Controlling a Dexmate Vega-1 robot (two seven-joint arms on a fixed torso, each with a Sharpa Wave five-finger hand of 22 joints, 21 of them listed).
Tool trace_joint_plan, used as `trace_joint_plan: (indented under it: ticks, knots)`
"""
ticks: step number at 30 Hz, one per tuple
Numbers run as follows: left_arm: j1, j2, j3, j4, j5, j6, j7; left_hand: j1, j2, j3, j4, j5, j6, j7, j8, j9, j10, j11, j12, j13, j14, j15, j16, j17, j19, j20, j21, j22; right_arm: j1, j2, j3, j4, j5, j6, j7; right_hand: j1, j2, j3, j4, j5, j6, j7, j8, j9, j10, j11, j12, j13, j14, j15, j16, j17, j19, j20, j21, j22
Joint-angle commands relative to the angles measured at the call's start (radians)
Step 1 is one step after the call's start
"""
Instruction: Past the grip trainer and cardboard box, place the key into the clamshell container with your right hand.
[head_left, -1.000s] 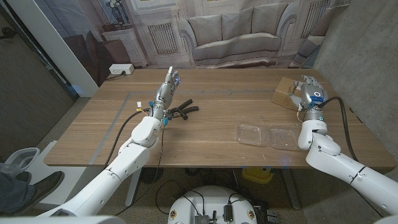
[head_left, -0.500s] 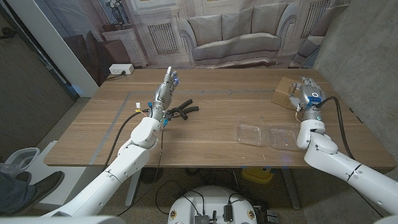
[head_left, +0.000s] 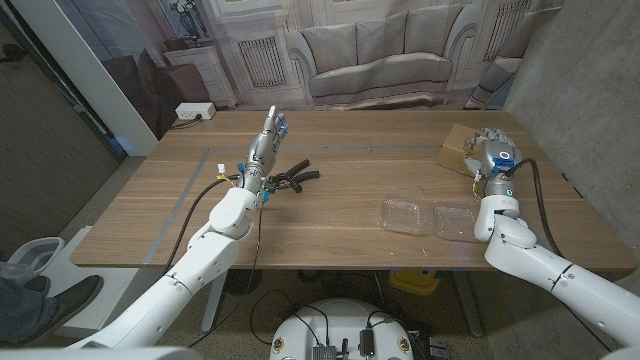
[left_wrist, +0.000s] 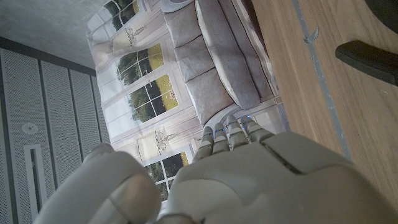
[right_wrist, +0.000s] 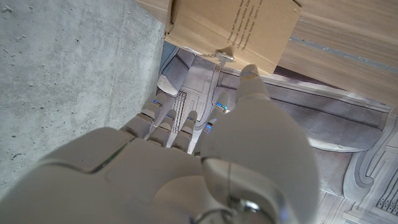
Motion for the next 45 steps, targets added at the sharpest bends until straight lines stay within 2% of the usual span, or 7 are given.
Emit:
trace_joint_plan:
  ticks: [1,15,23,37,45]
  knots:
    - [0.011,0.013,-0.009,-0.025,0.003,0.013,0.009,0.006,0.003,-0.005,0.003,0.002,0.009,0.001,-0.003,0.002,0.009,-0.001,-0.001,0.001,0.003,0.003,0.004,0.003,-0.003,0.008,0.003,0.002,0.02,0.018,-0.019,0.032,0.003,-0.013,-0.007,0.002,-0.003,-0.008,0.0,0.008,0.014,-0.003,0.006,0.007,0.007,0.007,0.007,0.005,0.015,-0.066,0.007,0.003,0.012,-0.092,0.001,0.001]
    - [0.012,0.013,-0.012,-0.026,0.003,0.01,0.009,0.007,0.004,-0.007,0.003,0.002,0.012,0.001,-0.002,0.002,0.009,0.001,-0.001,0.001,0.004,0.004,0.004,0.003,-0.003,0.009,0.002,0.002,0.043,0.031,-0.029,0.071,0.011,-0.006,-0.028,0.007,0.003,-0.02,0.001,0.014,0.025,-0.003,0.01,0.021,0.005,0.021,0.005,0.007,0.039,-0.066,0.011,0.004,0.026,-0.088,0.003,0.002]
    - [0.016,0.011,-0.012,-0.026,0.001,0.009,0.009,0.007,0.005,-0.009,0.003,0.002,0.015,0.001,-0.002,0.002,0.01,0.0,-0.001,0.001,0.005,0.003,0.004,0.003,-0.003,0.01,0.003,0.002,0.048,0.044,-0.033,0.098,0.017,0.003,-0.052,0.004,0.013,-0.025,0.007,0.017,0.034,-0.003,0.014,0.03,0.017,0.023,0.01,0.008,0.062,-0.066,0.016,0.006,0.042,-0.083,0.007,0.003]
    - [0.022,0.003,-0.01,-0.02,0.0,0.005,0.016,0.009,0.007,-0.012,0.003,0.002,0.018,0.0,-0.001,0.002,0.011,-0.002,-0.001,0.001,0.005,0.003,0.004,0.003,-0.003,0.01,0.003,0.002,0.07,0.047,-0.051,0.121,0.017,0.006,-0.045,0.015,0.03,-0.026,0.006,0.019,0.044,-0.004,0.017,0.038,0.026,0.021,0.012,0.008,0.077,-0.062,0.017,0.008,0.049,-0.077,0.007,0.003]
    - [0.02,0.0,-0.01,-0.019,0.003,0.005,0.02,0.01,0.008,-0.013,0.003,0.002,0.02,0.0,-0.001,0.002,0.012,-0.002,-0.001,0.001,0.006,0.002,0.004,0.003,-0.003,0.01,0.003,0.002,0.076,0.05,-0.056,0.133,0.021,0.001,-0.045,0.017,0.033,-0.029,0.006,0.018,0.036,-0.003,0.011,0.038,0.028,0.017,0.012,0.009,0.08,-0.061,0.016,0.009,0.052,-0.074,0.007,0.004]
